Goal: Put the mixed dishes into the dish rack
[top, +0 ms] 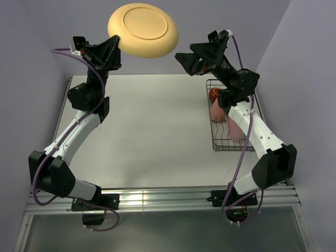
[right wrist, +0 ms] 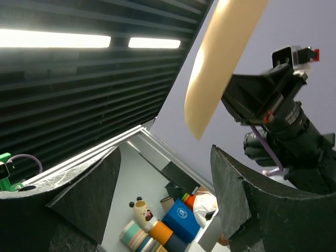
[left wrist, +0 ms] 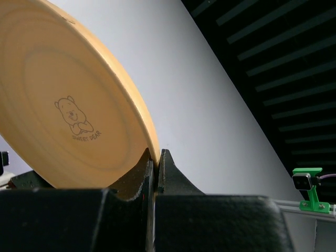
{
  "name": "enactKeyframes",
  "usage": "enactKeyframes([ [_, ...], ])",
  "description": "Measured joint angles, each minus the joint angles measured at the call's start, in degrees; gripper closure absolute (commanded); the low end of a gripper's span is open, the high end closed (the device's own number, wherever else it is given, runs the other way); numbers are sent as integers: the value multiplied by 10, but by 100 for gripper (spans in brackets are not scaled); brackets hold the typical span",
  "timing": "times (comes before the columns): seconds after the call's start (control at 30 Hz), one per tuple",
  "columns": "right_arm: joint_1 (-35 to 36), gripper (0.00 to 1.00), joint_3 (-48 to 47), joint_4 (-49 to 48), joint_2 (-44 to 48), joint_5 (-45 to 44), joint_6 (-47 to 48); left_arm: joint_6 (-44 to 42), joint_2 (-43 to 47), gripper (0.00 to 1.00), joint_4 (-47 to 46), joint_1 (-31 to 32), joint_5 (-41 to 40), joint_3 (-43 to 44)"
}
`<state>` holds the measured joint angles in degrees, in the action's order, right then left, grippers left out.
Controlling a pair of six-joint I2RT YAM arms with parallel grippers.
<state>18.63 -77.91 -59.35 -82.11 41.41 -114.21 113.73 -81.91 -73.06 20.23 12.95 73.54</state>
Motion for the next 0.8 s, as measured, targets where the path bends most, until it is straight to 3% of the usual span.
enactKeyframes([
  [0.3, 17, 28, -141, 10, -103, -17, -2, 0, 2, 100, 0, 16, -2, -2],
  [0.4, 22, 37, -186, 16, -131, -19, -2, 0, 6, 100, 0, 24, -2, -2],
  [0.47, 26, 49, -217, 18, -151, -20, -2, 0, 9, 100, 0, 32, -2, -5],
  [0.5, 28, 69, -230, 20, -158, -19, -2, 0, 11, 100, 0, 36, -2, -8],
  [0.57, 30, 100, -251, 25, -170, -20, -16, 1, 19, 98, -5, 45, -6, -23],
  [0.6, 31, 100, -259, 24, -172, -15, -31, -2, 23, 65, -7, 45, -9, -33],
  [0.63, 31, 100, -263, 26, -171, -11, -35, -5, 27, 40, -14, 44, -11, -47],
  [0.67, 32, 100, -264, 23, -170, -4, -29, -4, 31, 9, -13, 45, -5, -61],
  [0.7, 33, 100, -264, 27, -167, 3, -24, -3, 36, 1, -14, 49, 3, -79],
  [0.8, 23, 100, -234, 47, -147, 18, -8, 5, 56, 1, -12, 58, 32, -143],
])
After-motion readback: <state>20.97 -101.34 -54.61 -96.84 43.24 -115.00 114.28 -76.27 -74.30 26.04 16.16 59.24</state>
